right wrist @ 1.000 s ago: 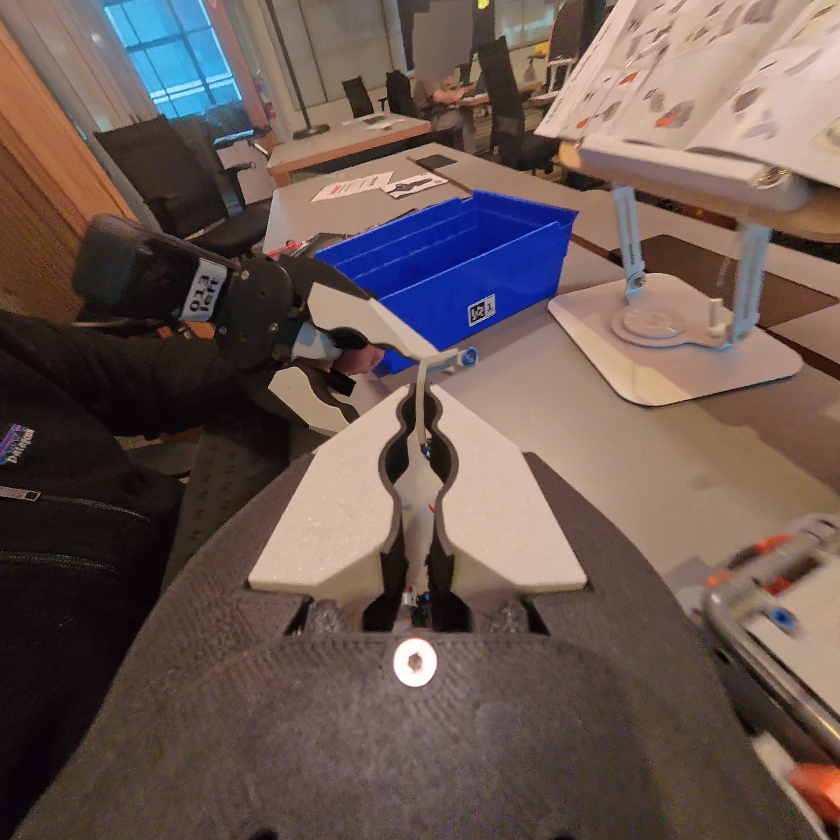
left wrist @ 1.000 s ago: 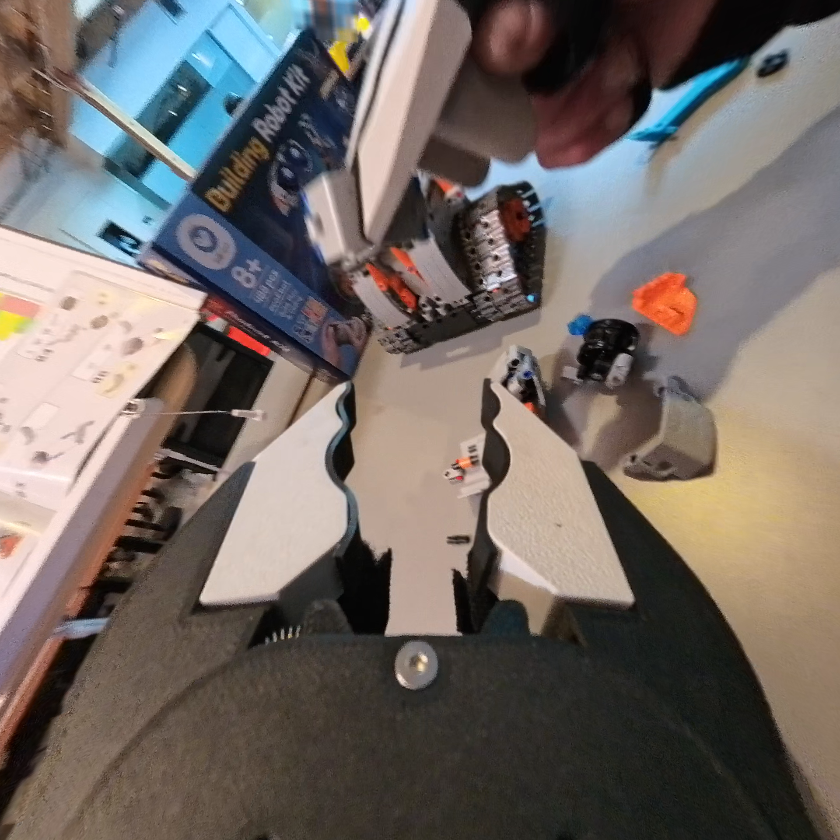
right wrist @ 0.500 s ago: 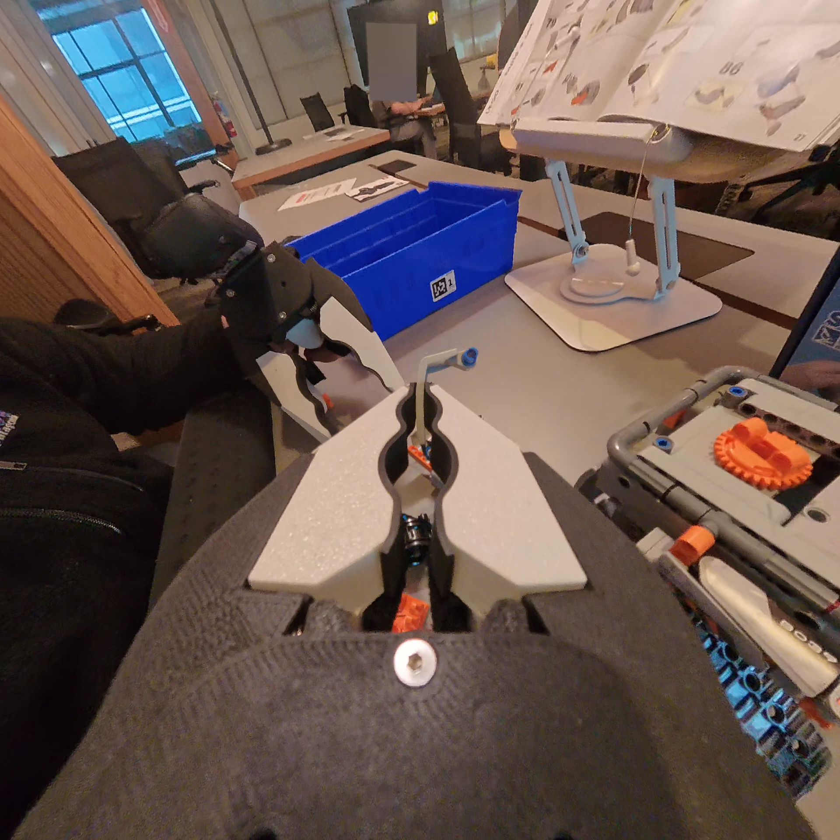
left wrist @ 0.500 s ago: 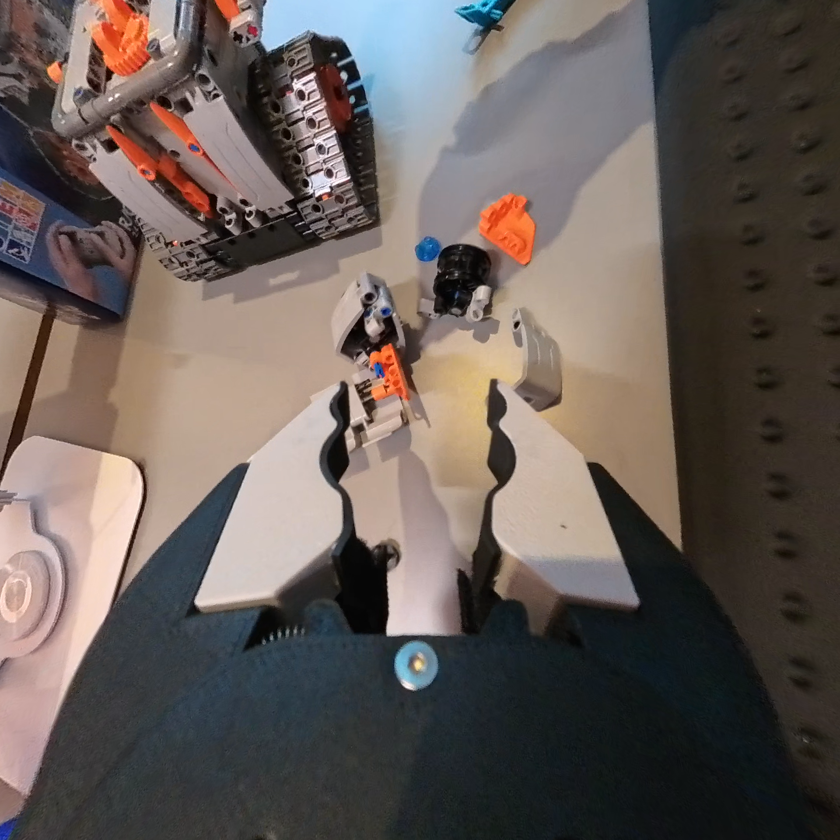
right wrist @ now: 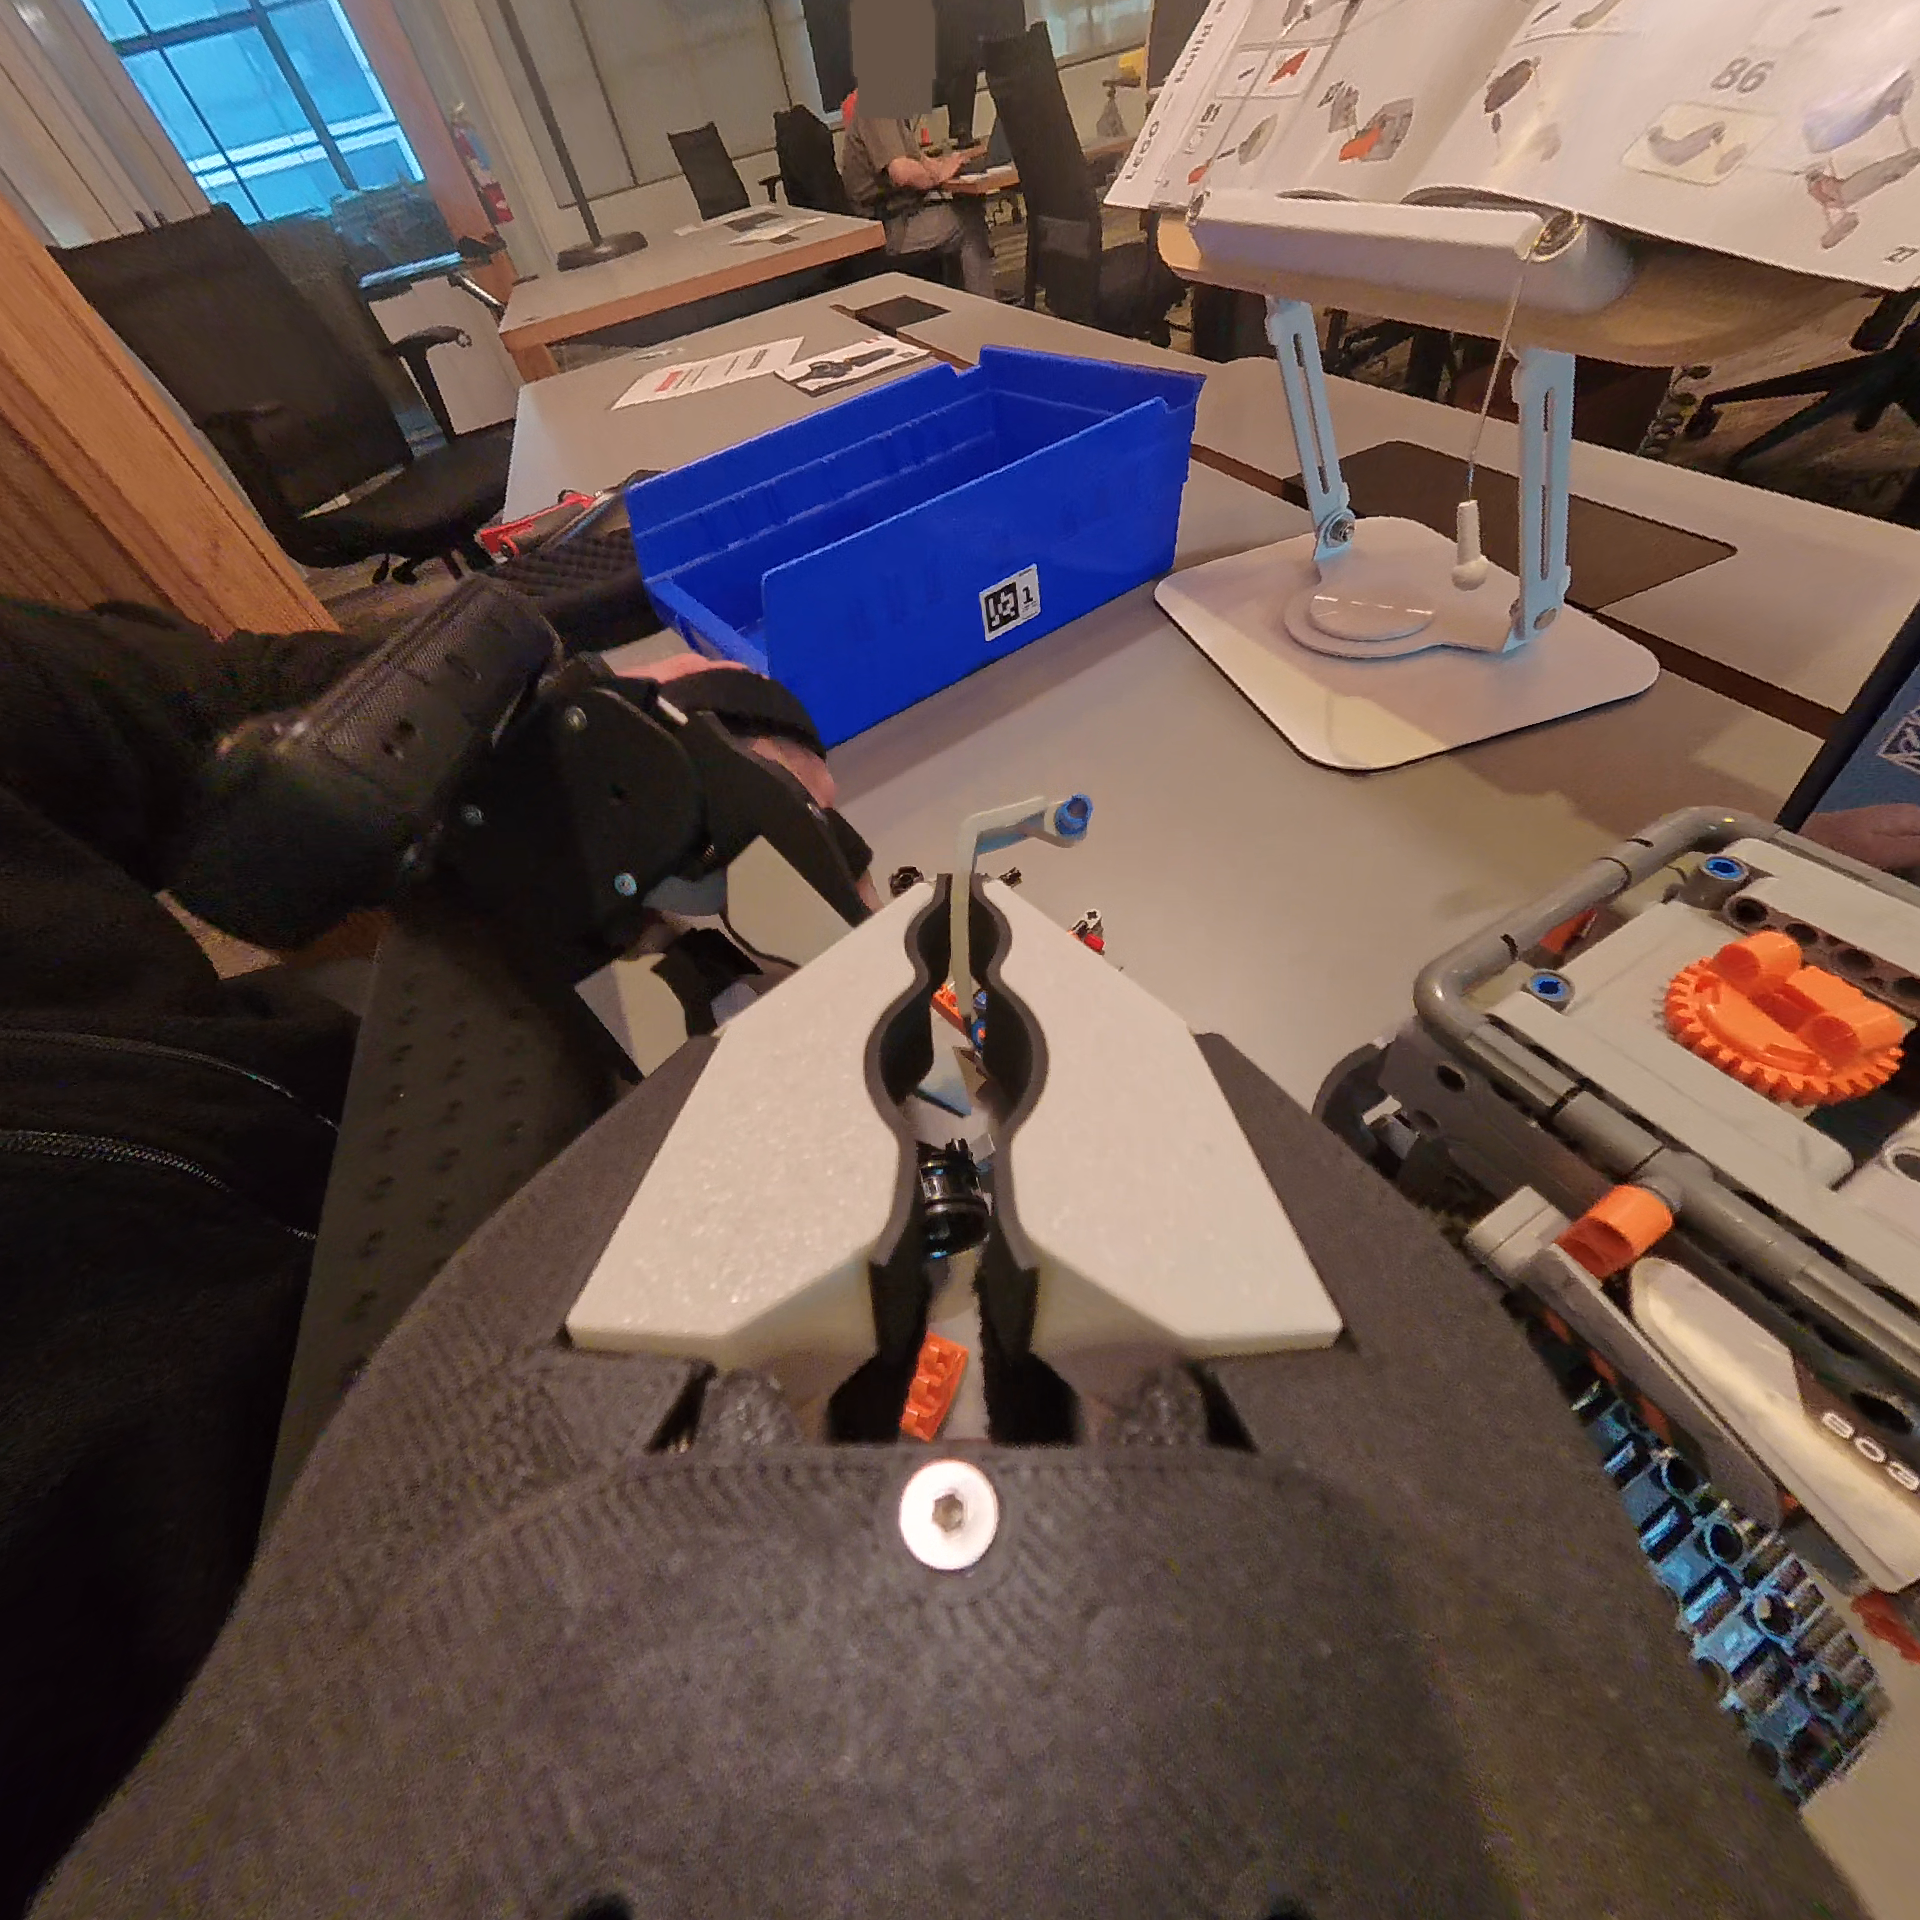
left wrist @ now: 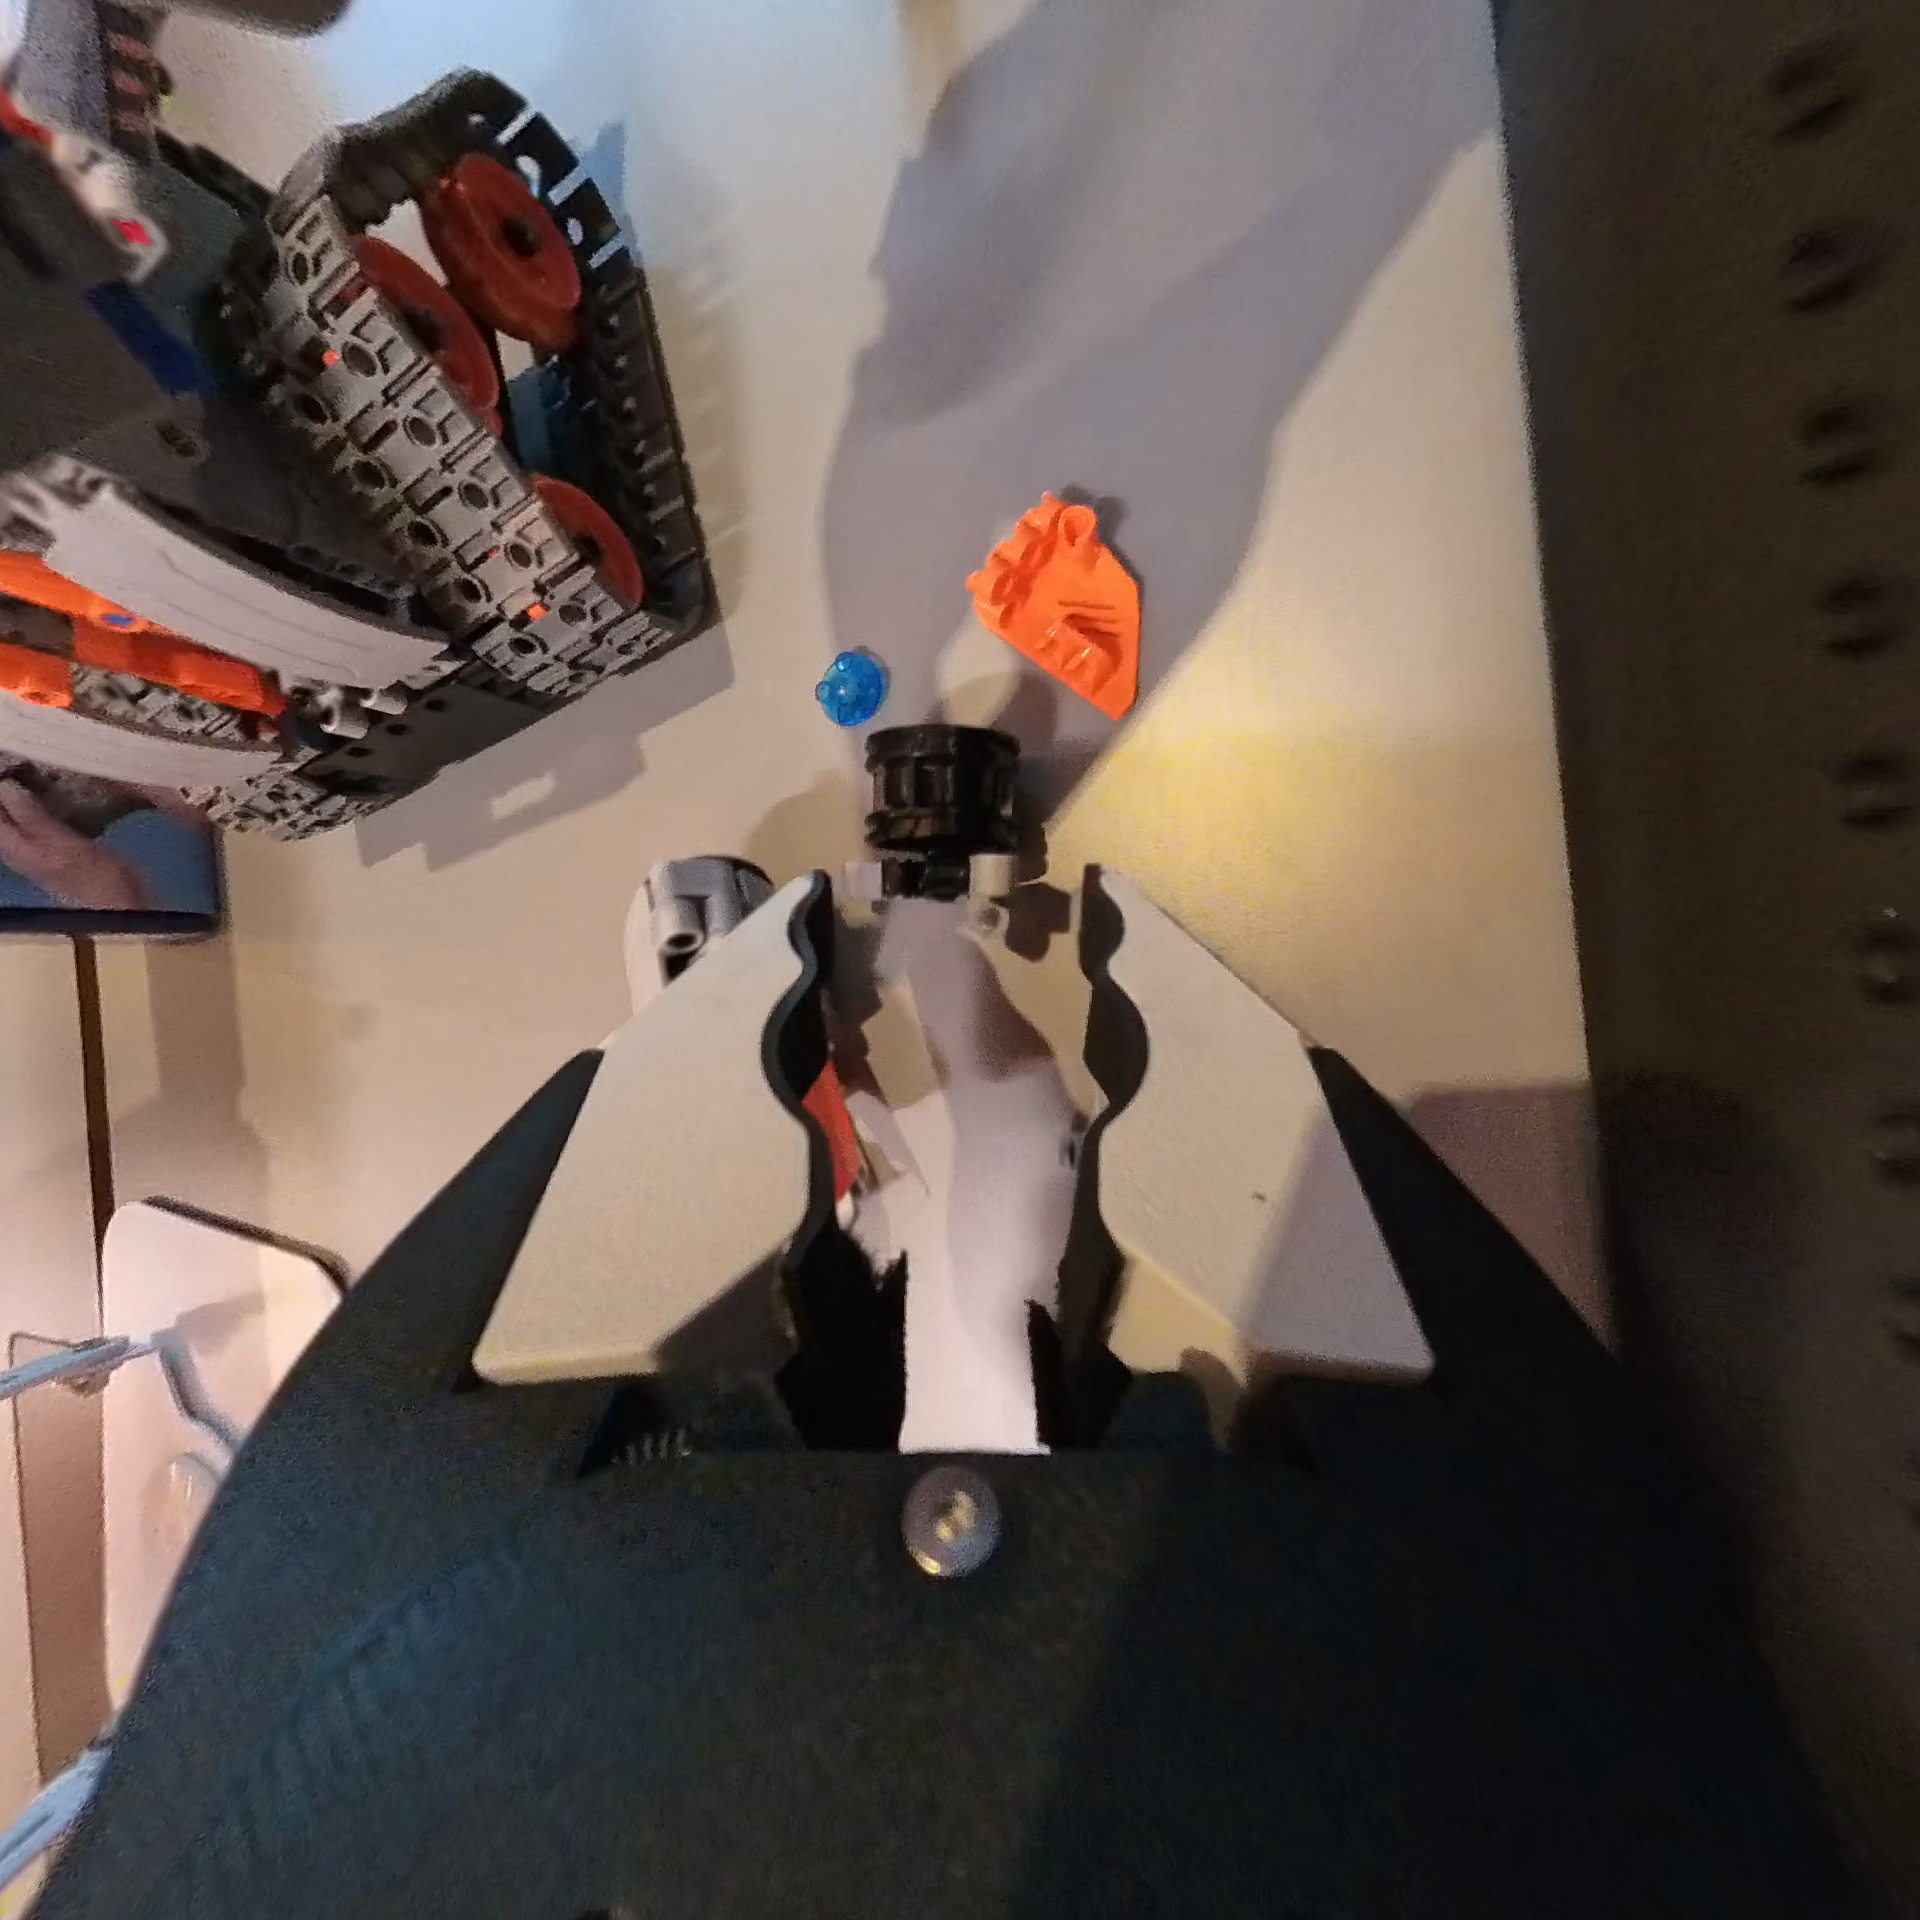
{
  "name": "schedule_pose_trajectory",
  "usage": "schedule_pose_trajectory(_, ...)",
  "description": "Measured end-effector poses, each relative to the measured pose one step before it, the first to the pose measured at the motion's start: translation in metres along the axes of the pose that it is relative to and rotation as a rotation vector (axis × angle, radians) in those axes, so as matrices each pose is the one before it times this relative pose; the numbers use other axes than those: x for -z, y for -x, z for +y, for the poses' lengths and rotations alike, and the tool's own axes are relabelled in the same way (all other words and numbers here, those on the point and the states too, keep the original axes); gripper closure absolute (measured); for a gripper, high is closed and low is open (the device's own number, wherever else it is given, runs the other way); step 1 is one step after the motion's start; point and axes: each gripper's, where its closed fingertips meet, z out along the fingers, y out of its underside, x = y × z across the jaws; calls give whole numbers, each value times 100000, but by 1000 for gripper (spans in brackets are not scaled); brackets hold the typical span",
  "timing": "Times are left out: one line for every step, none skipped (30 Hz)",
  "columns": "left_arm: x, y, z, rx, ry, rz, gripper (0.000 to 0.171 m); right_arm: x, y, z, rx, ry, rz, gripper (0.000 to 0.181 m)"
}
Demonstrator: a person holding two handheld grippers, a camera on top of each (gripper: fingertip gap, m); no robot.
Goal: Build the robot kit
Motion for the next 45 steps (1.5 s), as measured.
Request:
schedule_pose_trajectory(-316,-163,-165,-209,-107,896,127,34,46,-33,277,-99,-10,181)
schedule_pose_trajectory(-242,-93,-233,501,-656,525,129,46,56,-41,285,-200,-25,181)
schedule_pose_trajectory(-170,23,-202,612,-469,82,133,59,13,-52,286,-184,75,181)
schedule_pose_trajectory(-115,16,-166,585,-261,350,133,43,-3,-27,120,-156,33,181)
schedule_pose_trajectory(-80,-13,-170,106,-230,432,134,55,-8,-41,-48,-246,-75,181)
schedule_pose_trajectory(-75,8,-163,-301,-233,108,139,44,11,-45,-69,-271,-118,181)
schedule_pose_trajectory(-138,-47,-52,-171,496,301,142,35,14,-11,30,-89,-54,181)
schedule_pose_trajectory(-185,-43,4,-115,781,100,144,17,7,5,163,51,85,181)
schedule_pose_trajectory(-127,27,-68,-411,47,-617,144,25,12,-9,209,-11,103,181)
schedule_pose_trajectory(-56,-27,-109,-415,-294,-241,144,19,49,-32,189,-124,-66,181)
schedule_pose_trajectory(9,-52,-54,-119,-78,29,144,30,37,-43,214,-133,-60,181)
schedule_pose_trajectory(106,-36,-149,-236,-828,-407,145,35,14,-19,278,-40,133,181)
schedule_pose_trajectory(302,111,-270,-410,-1781,-1616,144,56,-2,-12,306,-20,219,181)
schedule_pose_trajectory(497,138,-146,196,-606,-1411,144,65,1,-31,234,-162,81,181)
schedule_pose_trajectory(750,140,-165,498,-642,-1316,144,103,-3,-55,104,-331,93,181)
schedule_pose_trajectory(1014,258,-158,661,-945,-2358,144,112,-6,-71,-16,-380,106,181)
schedule_pose_trajectory(1229,396,-79,793,-1208,-3551,144,107,5,-54,-98,-379,-24,181)
schedule_pose_trajectory(1229,166,140,2204,-837,-2068,145,83,43,-51,-93,-415,-155,181)
schedule_pose_trajectory(1066,-148,502,3705,157,-166,145,60,66,-44,-70,-334,-244,181)
schedule_pose_trajectory(780,-299,935,3762,1620,55,144,-27,119,-16,-91,-136,-512,181)
schedule_pose_trajectory(485,-377,1347,2621,3481,-75,144,-108,165,26,-52,161,-766,181)
schedule_pose_trajectory(271,-290,1530,1178,4626,-996,144,-207,196,83,106,504,-847,181)
schedule_pose_trajectory(177,-187,1443,353,4656,-1833,144,-278,219,144,235,844,-890,181)
schedule_pose_trajectory(119,-333,1200,90,3846,-949,144,-328,251,195,284,1069,-895,181)
schedule_pose_trajectory(28,-586,916,-61,2925,593,144,-341,220,241,263,1176,-734,181)
schedule_pose_trajectory(-54,-574,652,-32,2298,622,144,-349,184,267,178,1294,-545,181)
schedule_pose_trajectory(-136,-377,455,-533,1641,-606,144,-326,138,297,64,1323,-427,181)
schedule_pose_trajectory(-189,-329,378,-1045,1351,-813,144,-301,96,274,-95,1156,-268,181)
schedule_pose_trajectory(-145,-366,264,-927,800,-126,141,-258,77,254,-295,960,-258,181)
schedule_pose_trajectory(56,-151,-52,292,-1440,-636,142,-214,85,225,-409,735,-334,181)
schedule_pose_trajectory(171,-228,-44,1171,-1750,872,139,-176,75,188,-462,523,-289,181)
schedule_pose_trajectory(258,-123,60,1538,-1564,1069,132,-144,76,157,-477,360,-279,181)
schedule_pose_trajectory(365,51,149,2085,-1377,753,127,-118,91,122,-378,223,-259,181)
schedule_pose_trajectory(474,3,102,2325,-2171,1813,126,-96,80,88,-268,141,-203,181)
schedule_pose_trajectory(533,-292,-27,2598,-3092,4382,123,-95,89,60,-188,70,-281,181)
schedule_pose_trajectory(537,-207,-34,3987,-3303,4958,124,-107,115,38,-167,89,-454,181)
schedule_pose_trajectory(484,194,97,3785,-2391,2970,124,-126,106,44,-69,213,-516,181)
schedule_pose_trajectory(432,244,192,2777,-1509,2836,124,-139,99,35,-4,351,-480,181)
schedule_pose_trajectory(340,120,224,2260,-750,3600,124,-151,135,37,58,353,-565,181)
schedule_pose_trajectory(268,362,217,1693,-258,1749,124,-147,164,64,100,467,-743,181)
schedule_pose_trajectory(197,366,99,764,-410,1218,122,-159,191,123,60,719,-831,181)
schedule_pose_trajectory(40,-61,-7,652,-600,3614,119,-150,228,159,-3,819,-1031,181)
schedule_pose_trajectory(-124,-284,-71,1228,-572,5061,117,-151,249,148,-53,622,-1117,181)
schedule_pose_trajectory(-293,-88,-54,951,-324,3751,114,-169,209,145,-61,571,-856,181)
schedule_pose_trajectory(-437,-2,116,172,852,2784,112,-154,177,150,131,644,-653,181)
